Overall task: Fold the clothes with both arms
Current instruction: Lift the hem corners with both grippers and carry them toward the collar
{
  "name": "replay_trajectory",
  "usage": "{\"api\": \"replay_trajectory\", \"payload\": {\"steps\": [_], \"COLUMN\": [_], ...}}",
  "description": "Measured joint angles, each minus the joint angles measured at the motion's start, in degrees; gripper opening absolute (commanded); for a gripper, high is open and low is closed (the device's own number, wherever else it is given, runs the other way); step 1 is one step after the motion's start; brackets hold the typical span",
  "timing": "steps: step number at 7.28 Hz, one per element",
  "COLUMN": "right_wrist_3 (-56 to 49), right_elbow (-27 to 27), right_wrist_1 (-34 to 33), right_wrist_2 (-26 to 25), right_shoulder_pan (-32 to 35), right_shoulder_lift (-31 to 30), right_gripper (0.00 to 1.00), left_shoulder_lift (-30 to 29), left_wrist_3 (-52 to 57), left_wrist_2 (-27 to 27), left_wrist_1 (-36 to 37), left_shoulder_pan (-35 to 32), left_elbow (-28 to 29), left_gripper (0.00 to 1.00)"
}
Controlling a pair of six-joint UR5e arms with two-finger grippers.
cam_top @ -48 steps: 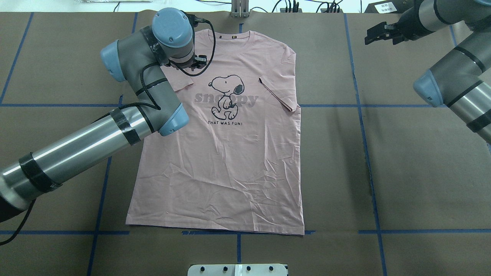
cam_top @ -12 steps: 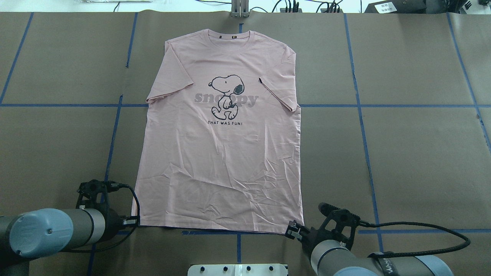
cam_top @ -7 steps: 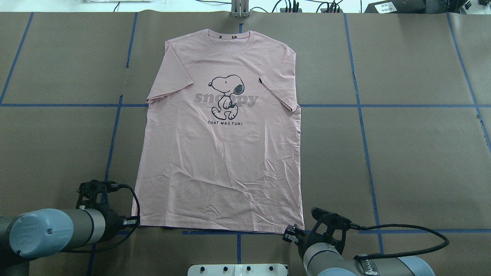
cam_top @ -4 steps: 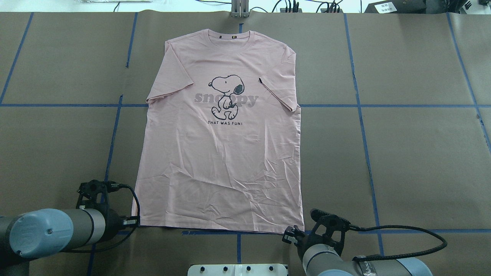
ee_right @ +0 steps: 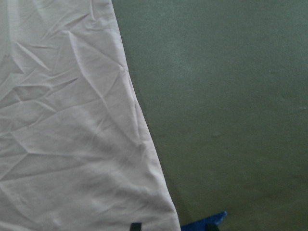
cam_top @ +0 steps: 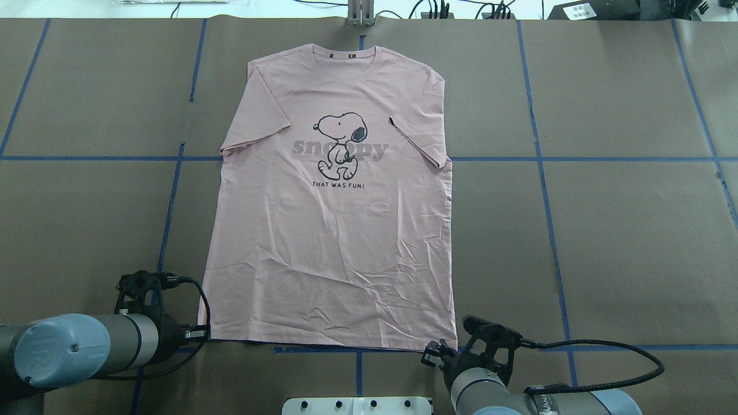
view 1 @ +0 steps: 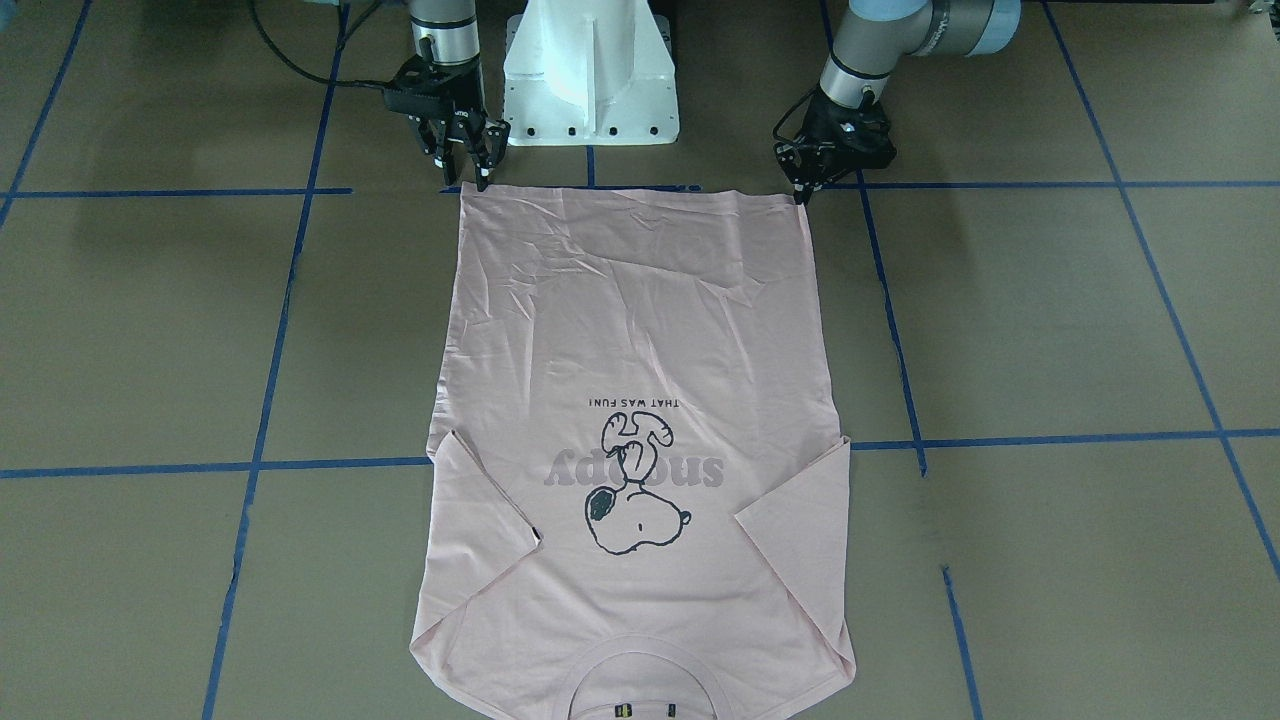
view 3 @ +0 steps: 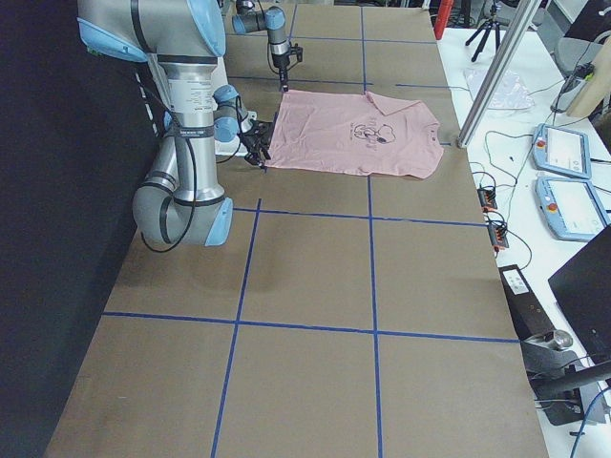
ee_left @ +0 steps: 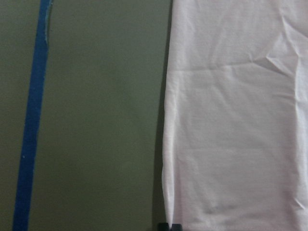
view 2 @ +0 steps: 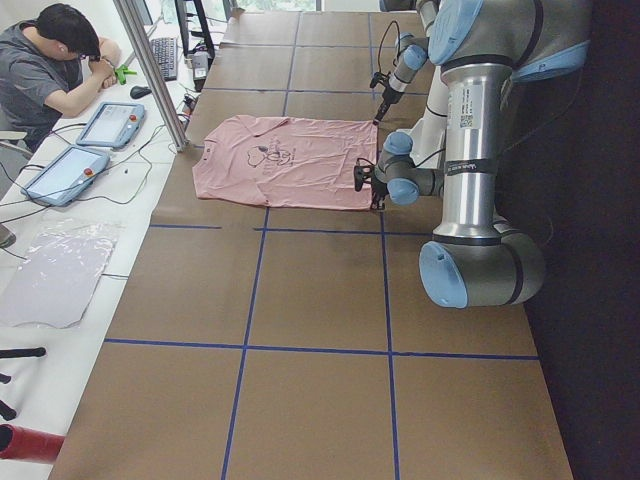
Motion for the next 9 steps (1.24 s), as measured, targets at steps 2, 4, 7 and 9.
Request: {"api": "replay_trajectory", "payload": {"steps": [2, 4, 7, 9], "right_wrist_3": [0.02, 0.17, 0.27, -1.19], "right_elbow": [-0.57, -0.67, -0.59, 2.50], "right_wrist_1": [0.00, 0.00, -0.02, -0.67], "right_wrist_2": [-0.02, -0.06, -1.30, -2.00], "right_shoulder_pan": [0.05, 0.06, 0.25, 1.05], "right_shoulder_lift": [0.46, 0.54, 0.37, -0.04], "right_gripper": [0.28, 0.00, 0.00, 0.00], "left_shoulder_lift": [0.00, 0.00, -0.02, -0.03], "left_wrist_3": [0.00, 0.00, 0.00, 0.04], "left_wrist_2": [-0.06, -0.03, -0.06, -0.52], "left_wrist_1": [0.00, 0.00, 0.00, 1.50], "left_shoulder_pan": [0.00, 0.00, 0.00, -0.12], "left_elbow": [-0.02, -0.24, -0.93, -4.84], "left_gripper": [0.00, 0.00, 0.00, 0.00]}}
